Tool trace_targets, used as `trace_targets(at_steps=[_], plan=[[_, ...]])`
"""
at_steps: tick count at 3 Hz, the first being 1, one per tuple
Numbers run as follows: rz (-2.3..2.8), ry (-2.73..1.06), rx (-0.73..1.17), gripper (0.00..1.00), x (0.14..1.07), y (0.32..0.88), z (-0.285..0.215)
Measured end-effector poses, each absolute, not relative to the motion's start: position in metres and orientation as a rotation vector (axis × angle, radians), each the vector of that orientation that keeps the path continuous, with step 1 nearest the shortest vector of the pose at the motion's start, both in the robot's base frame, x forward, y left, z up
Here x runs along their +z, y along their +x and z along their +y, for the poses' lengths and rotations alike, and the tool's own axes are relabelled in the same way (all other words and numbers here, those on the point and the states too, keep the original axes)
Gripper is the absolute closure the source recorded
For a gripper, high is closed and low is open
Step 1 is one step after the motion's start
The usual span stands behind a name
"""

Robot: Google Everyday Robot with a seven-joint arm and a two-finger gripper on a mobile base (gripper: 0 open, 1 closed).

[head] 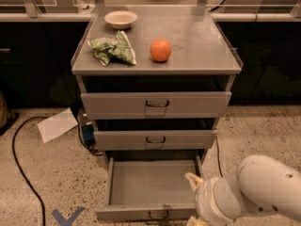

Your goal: Close bottom drawer

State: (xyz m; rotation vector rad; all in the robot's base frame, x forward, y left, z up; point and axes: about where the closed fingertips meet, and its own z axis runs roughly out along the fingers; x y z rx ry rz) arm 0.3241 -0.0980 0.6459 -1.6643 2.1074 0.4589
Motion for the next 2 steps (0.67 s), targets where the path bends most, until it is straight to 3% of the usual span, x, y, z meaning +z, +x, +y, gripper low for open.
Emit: trace_targets(at_steps=[2], plan=[[2.046,-1.583,0.512,0.00,0.545,0.313,-0.077]])
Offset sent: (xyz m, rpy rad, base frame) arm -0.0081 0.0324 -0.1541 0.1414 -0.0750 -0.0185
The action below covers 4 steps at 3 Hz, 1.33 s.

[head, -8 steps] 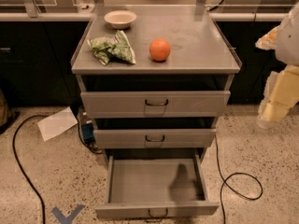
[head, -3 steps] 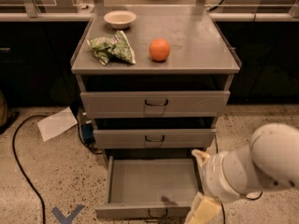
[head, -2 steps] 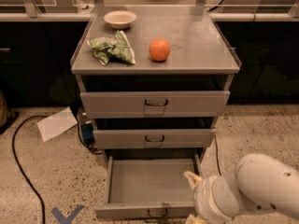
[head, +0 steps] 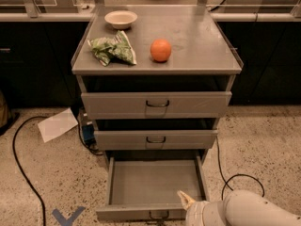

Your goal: Close bottom drawer

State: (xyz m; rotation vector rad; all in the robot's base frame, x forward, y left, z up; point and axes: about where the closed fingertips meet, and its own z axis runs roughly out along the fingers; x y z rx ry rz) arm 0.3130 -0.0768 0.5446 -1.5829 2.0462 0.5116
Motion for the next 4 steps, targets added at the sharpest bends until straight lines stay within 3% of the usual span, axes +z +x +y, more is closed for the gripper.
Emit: trace_targets(at_steps=[2,4], plan=[[1.992,-1.596,0.531,0.00,0.523,0.325,-0.075],[1.861,-1.650,0.552,0.00,0.424,0.408,-0.074]])
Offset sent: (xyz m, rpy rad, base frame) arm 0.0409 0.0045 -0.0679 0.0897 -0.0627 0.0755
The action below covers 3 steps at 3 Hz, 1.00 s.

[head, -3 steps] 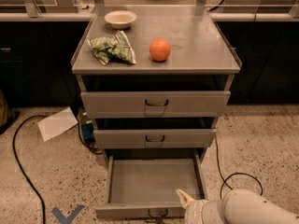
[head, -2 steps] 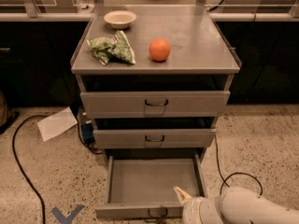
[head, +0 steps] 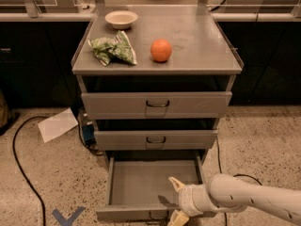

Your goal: Close bottom drawer

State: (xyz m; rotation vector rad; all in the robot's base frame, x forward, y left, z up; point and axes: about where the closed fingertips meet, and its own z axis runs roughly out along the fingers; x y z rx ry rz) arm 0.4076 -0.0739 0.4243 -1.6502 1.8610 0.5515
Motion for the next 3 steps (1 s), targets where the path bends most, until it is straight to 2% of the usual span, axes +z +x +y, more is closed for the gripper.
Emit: trace_targets(at_steps=[1,3], plan=[[1.887,-1.639,0.563,0.00,0.377,0.434,-0.090],[1.883,-1.601,0.609,0.00,0.351,0.423,-0.095]])
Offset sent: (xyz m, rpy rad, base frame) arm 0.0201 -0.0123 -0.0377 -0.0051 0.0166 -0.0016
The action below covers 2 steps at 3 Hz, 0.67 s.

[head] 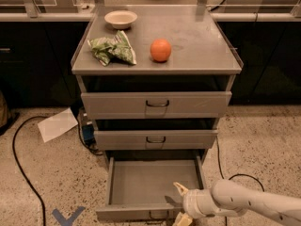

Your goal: Close bottom drawer

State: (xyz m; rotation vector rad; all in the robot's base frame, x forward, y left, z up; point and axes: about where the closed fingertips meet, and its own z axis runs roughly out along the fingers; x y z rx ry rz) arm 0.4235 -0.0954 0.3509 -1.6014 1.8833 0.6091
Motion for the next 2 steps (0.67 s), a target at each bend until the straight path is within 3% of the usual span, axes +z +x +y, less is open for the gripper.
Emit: trace_targets(at_steps=[2], plan=[[1.941,-1.486,0.755,0.00,0.270,0.399,-0.112]])
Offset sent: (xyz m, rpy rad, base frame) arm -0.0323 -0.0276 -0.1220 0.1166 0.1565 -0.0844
